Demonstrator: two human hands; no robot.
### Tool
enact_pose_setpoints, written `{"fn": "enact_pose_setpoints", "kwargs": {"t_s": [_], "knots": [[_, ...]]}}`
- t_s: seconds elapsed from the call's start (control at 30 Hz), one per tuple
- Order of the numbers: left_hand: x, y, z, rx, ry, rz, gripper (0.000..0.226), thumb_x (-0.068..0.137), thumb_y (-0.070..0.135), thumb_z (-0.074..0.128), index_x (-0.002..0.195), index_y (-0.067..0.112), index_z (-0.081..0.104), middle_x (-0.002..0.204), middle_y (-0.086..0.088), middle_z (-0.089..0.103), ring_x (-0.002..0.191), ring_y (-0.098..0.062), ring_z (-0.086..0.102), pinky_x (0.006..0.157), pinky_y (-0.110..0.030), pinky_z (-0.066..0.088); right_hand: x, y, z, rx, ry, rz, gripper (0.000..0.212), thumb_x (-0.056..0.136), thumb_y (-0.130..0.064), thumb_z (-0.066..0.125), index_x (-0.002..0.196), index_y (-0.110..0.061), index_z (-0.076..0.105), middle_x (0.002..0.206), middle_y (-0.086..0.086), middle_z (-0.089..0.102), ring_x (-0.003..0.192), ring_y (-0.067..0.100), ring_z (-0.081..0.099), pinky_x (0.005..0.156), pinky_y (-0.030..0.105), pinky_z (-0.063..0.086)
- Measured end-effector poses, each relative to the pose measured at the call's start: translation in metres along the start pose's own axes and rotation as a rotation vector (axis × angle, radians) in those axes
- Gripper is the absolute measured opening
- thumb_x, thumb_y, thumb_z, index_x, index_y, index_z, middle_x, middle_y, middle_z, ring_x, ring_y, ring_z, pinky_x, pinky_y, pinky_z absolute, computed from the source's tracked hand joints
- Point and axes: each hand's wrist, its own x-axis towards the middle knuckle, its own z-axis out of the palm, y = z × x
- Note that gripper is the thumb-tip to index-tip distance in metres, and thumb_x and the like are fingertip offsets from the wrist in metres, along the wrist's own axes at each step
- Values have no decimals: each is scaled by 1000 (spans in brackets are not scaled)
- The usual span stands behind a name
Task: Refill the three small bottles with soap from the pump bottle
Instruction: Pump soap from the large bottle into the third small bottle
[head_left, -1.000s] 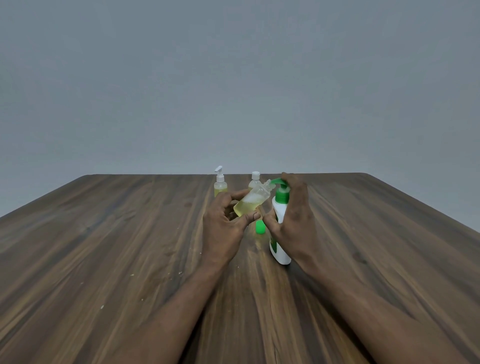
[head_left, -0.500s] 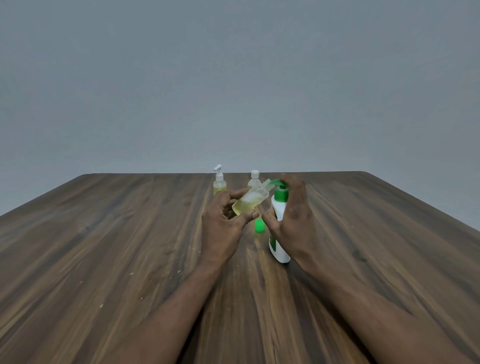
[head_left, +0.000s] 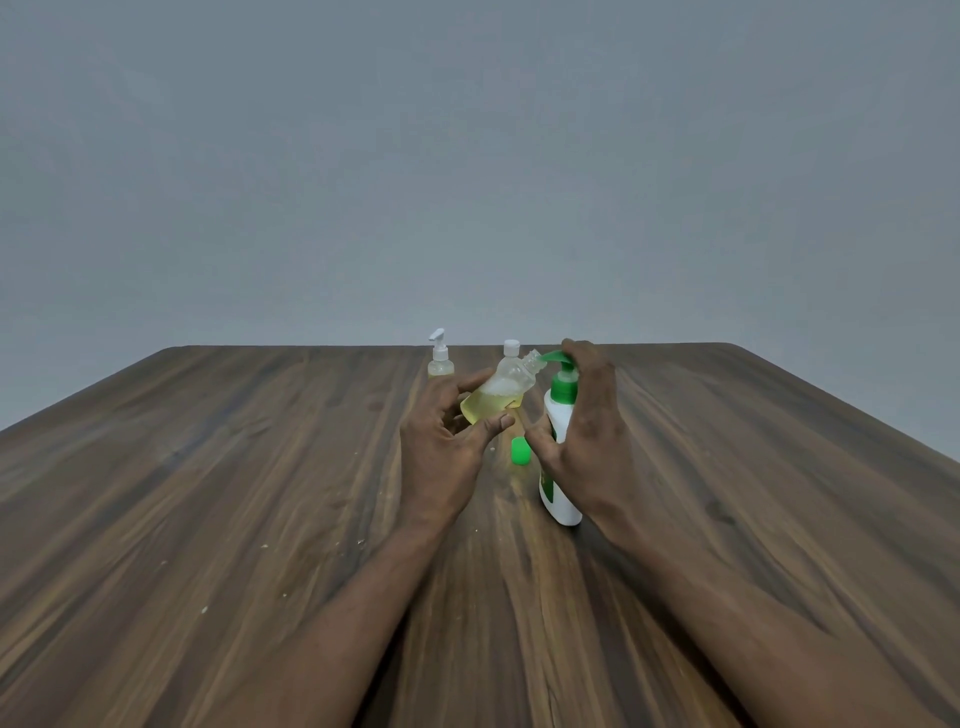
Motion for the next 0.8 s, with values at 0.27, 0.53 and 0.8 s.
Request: {"fn": "enact_pose_setpoints", "kwargs": {"t_s": [0.27,0.53,0.8], "knots": [[-1,1,-1,21,-14,5,53,76,1,85,108,39,68,113,1,72,104,-20,71,88,-48,59,-2,4,2,13,32,7,62,79,-15,76,128,-23,40,115,-17,40,101,-15,45,79,-1,34],[-1,0,1,25,-23,9,48,75,4,86,112,31,71,110,0,72,100,-22,70,85,-46,59,-1,1,-1,-3,-16,1,80,77,-11,77,142,-20,31,138,2,42,109,-4,44,80,1,38],[-1,0,1,25,-20,-2,49,75,5,86,111,35,70,111,-1,72,101,-23,70,86,-50,58,-1,-1,0,16,8,10,72,78,-11,76,136,-20,35,128,-4,44,107,-17,42,81,-2,34]]}}
